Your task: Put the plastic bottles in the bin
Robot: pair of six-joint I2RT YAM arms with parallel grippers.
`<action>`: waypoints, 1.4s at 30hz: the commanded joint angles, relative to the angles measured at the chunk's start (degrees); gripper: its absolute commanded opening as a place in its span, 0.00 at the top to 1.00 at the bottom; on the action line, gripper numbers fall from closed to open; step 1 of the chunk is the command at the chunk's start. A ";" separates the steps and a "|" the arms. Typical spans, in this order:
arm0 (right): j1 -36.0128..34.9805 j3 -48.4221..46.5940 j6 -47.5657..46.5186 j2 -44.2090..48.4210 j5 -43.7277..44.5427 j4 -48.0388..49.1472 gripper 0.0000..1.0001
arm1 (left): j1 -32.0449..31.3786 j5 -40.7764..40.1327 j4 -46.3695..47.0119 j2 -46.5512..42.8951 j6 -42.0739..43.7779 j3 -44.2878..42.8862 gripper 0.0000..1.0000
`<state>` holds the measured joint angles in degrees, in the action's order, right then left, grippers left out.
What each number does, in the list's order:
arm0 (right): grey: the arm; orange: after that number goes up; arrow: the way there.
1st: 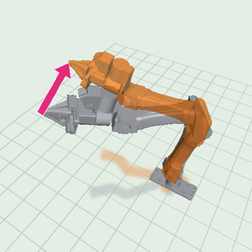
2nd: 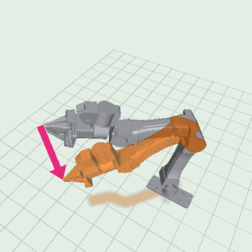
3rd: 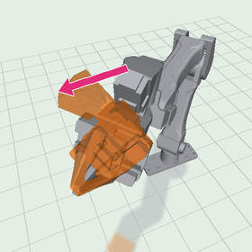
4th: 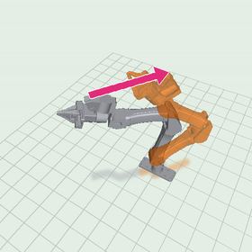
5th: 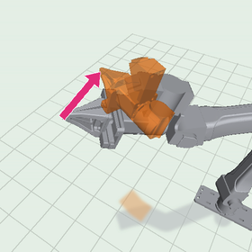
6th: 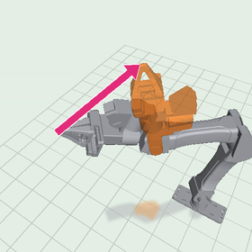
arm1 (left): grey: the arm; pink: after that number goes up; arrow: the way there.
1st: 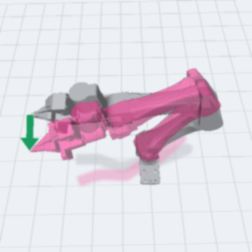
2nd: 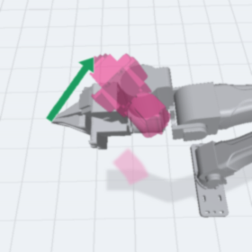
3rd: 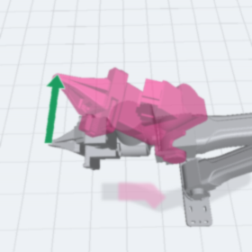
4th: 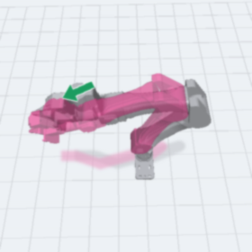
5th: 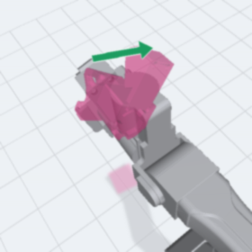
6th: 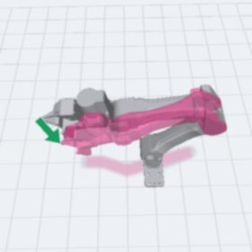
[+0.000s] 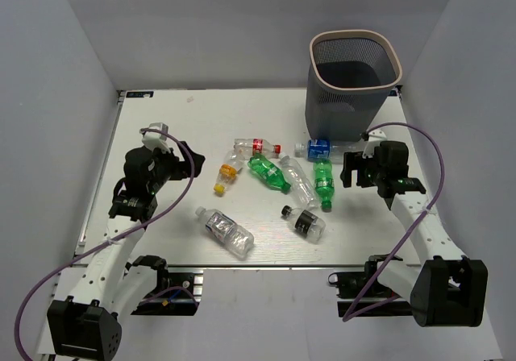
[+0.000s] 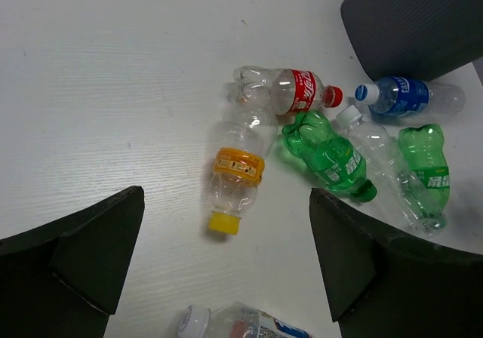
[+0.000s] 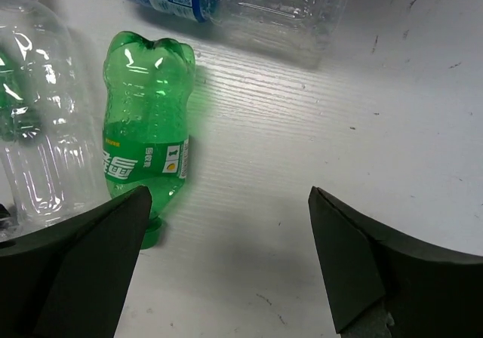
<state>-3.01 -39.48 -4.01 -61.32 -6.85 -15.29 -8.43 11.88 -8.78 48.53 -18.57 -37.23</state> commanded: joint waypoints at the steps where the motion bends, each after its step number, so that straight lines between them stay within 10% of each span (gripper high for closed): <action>1: 0.28 0.72 -1.17 1.64 -2.45 -0.71 0.10 | -0.19 3.14 -1.59 0.06 0.10 -1.43 0.00; 9: 0.28 -5.51 -15.16 -1.17 -27.77 -11.34 0.28 | -0.19 11.93 -5.37 6.48 2.74 -3.20 0.15; 13: -0.24 -6.56 -12.26 -1.43 -27.78 -10.29 0.78 | -0.19 12.47 -8.01 6.49 2.75 -3.20 0.38; 15: -0.33 -7.53 -11.29 -1.78 -27.34 -9.41 0.68 | -0.19 11.86 -8.97 6.49 2.75 -3.20 0.41; 19: -1.48 -8.24 -6.55 -3.63 -24.11 -6.95 0.10 | -0.19 7.83 -12.65 3.59 2.75 -1.27 0.27; 32: -7.63 -6.66 3.66 -13.37 0.06 3.94 0.12 | -0.19 3.59 -12.50 5.43 2.22 -0.03 0.14; 42: -9.74 -7.45 4.98 -25.94 2.55 12.03 0.18 | -1.32 4.82 -2.66 15.09 3.98 -5.11 0.00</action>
<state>-12.21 -45.78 -0.30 -84.79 -6.74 -6.98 -8.78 15.51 -17.23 61.47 -15.88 -38.46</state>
